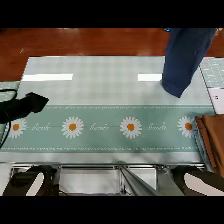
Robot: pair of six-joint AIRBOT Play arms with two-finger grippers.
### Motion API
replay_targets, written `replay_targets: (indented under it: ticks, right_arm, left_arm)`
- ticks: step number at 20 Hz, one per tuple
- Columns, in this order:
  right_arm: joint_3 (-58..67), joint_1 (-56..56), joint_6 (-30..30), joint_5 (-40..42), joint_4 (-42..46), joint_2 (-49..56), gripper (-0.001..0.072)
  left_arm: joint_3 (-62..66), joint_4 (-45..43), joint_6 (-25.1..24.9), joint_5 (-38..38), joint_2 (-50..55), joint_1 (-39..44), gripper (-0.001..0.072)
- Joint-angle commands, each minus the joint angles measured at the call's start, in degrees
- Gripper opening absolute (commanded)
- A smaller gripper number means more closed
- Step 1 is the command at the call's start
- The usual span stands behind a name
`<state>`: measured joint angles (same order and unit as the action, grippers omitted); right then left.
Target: Fold the shirts.
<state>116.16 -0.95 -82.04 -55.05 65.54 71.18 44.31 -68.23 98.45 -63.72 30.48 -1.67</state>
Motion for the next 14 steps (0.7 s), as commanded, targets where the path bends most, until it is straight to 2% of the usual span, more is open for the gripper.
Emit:
replay_targets:
  ticks: [1,4,6,9,11,14]
  right_arm:
    - [3.15,5.14,1.55,-1.16,-0.5,-3.74,0.0022]
    - [3.15,8.13,1.81,-2.75,-0.55,-5.31,0.0022]
    - [2.64,10.12,2.67,-8.5,-0.46,-5.27,0.0022]
    - [-6.6,14.05,2.16,-14.6,-5.33,-5.27,0.0022]
    - [-17.07,19.98,2.16,-13.49,-6.84,-5.27,0.0022]
    - [-35.6,30.34,0.44,-2.64,-6.82,-4.83,0.0022]
  left_arm:
    - [-3.48,8.07,-3.5,0.04,-1.51,0.07,0.0508]
    - [-3.5,8.02,-5.46,0.92,-1.51,0.0,0.0508]
    - [-3.45,6.95,-6.51,1.99,-1.51,-0.22,0.0507]
    - [-3.43,5.16,-6.51,3.89,-1.46,-0.22,0.0508]
    - [-3.45,5.18,-6.51,4.2,-1.18,-0.2,0.0508]
    - [-3.45,5.2,-6.51,4.17,-1.16,-0.09,0.0508]
